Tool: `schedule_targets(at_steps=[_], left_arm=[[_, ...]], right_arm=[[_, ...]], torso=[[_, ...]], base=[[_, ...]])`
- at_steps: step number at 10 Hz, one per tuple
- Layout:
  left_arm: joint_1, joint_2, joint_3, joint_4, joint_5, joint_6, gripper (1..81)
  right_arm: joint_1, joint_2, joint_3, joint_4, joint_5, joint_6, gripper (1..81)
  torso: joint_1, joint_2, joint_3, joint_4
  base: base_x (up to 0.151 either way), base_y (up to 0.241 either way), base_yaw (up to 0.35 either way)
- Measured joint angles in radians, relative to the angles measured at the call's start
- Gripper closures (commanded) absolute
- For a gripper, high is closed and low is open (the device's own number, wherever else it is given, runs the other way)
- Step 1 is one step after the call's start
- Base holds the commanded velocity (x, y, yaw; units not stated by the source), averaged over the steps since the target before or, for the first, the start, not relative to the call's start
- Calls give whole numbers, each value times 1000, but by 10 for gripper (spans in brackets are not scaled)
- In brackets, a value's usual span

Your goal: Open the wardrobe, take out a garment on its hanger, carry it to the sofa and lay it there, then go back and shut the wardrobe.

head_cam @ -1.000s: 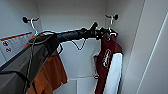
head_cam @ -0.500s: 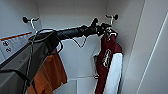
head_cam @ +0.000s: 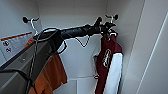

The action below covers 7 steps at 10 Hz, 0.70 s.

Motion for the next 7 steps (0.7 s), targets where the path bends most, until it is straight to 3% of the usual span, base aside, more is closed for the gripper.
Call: schedule_targets(at_steps=[7], left_arm=[[34, 46, -61, 11, -4, 0, 10]], right_arm=[[0, 1, 0, 1, 0, 1, 10]], torso=[[0, 0, 0, 0]], base=[[0, 0, 0]])
